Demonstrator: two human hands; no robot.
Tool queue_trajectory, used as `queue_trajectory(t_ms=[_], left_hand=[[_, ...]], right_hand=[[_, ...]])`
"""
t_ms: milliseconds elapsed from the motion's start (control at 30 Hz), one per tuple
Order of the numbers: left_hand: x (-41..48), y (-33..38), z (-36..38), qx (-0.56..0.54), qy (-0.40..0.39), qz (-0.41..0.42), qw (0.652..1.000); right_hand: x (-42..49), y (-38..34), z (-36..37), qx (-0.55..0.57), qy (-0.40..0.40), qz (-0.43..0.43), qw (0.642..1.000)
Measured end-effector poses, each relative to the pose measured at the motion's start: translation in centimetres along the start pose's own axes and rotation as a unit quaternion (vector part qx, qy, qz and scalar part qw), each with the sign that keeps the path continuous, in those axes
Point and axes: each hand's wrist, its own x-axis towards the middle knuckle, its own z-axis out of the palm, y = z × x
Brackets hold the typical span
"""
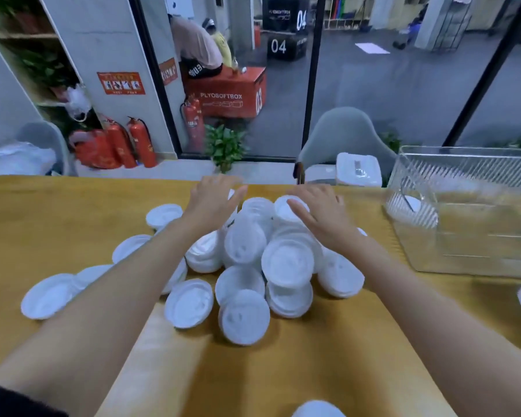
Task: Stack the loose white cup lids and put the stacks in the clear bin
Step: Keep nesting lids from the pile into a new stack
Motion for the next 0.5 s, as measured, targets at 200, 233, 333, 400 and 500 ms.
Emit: queue_trajectory(t_ms=[200, 233, 333, 400, 500], left_hand=[[4.0, 1.7, 1.9, -0.009, -0.162, 0.026, 0.986], [4.6, 1.9, 2.5, -0.006, -0.195, 0.016, 0.981], [6.1, 2.3, 4.2, 0.024, -0.270, -0.023, 0.962], [6.3, 2.7, 4.8, 0.054, -0.302, -0.037, 0.951], [4.8, 3.6, 5.3, 0.052, -0.309, -0.051, 0.948]], right_hand=[[4.0, 1.4, 1.1, -0.047, -0.162, 0.057, 0.984], [4.6, 1.7, 1.6, -0.048, -0.187, 0.068, 0.979], [5.4, 2.7, 3.0, -0.039, -0.255, 0.109, 0.960], [5.3, 3.1, 3.1, -0.019, -0.302, 0.153, 0.941], [4.1, 3.3, 2.6, -0.020, -0.325, 0.164, 0.931]])
